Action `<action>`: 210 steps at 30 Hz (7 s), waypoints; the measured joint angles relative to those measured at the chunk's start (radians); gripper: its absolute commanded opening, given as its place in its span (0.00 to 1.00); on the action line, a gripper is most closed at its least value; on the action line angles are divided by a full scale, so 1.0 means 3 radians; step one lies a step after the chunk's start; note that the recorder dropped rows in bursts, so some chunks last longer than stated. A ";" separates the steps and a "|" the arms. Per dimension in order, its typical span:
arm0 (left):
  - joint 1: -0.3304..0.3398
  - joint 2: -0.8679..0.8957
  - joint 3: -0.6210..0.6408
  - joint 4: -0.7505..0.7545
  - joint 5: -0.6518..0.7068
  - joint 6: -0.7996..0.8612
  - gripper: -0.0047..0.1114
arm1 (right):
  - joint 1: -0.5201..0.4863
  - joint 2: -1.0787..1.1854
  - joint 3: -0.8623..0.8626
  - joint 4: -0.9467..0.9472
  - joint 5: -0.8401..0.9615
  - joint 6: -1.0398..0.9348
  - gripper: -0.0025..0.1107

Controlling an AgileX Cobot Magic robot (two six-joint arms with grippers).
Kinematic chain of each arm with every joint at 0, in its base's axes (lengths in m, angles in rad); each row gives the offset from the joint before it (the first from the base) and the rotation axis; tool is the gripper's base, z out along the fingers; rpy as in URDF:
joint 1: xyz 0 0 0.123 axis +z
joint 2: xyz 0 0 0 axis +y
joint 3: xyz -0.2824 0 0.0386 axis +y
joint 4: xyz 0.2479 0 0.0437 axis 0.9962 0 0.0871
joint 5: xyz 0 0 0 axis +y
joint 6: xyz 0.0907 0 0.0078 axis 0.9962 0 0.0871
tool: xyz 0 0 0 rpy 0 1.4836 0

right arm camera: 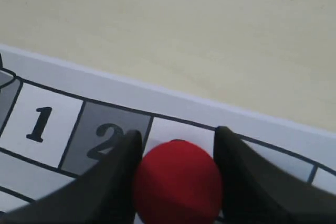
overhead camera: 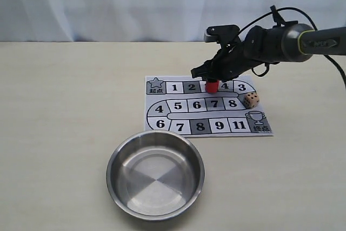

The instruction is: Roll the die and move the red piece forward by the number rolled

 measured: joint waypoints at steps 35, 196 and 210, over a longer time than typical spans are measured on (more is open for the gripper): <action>0.0000 0.0000 0.0000 0.0000 0.0000 0.0000 0.04 | -0.0224 -0.0060 0.0159 -0.0043 -0.0244 -0.0036 0.06; 0.0000 0.0000 0.0000 0.0000 0.0000 0.0000 0.04 | -0.0595 -0.7602 0.5039 -0.1172 -0.0894 0.0757 0.06; 0.0000 0.0000 0.0000 0.0000 0.0000 0.0000 0.04 | -0.0595 -0.7602 0.5318 -0.1172 -0.0778 0.0747 0.06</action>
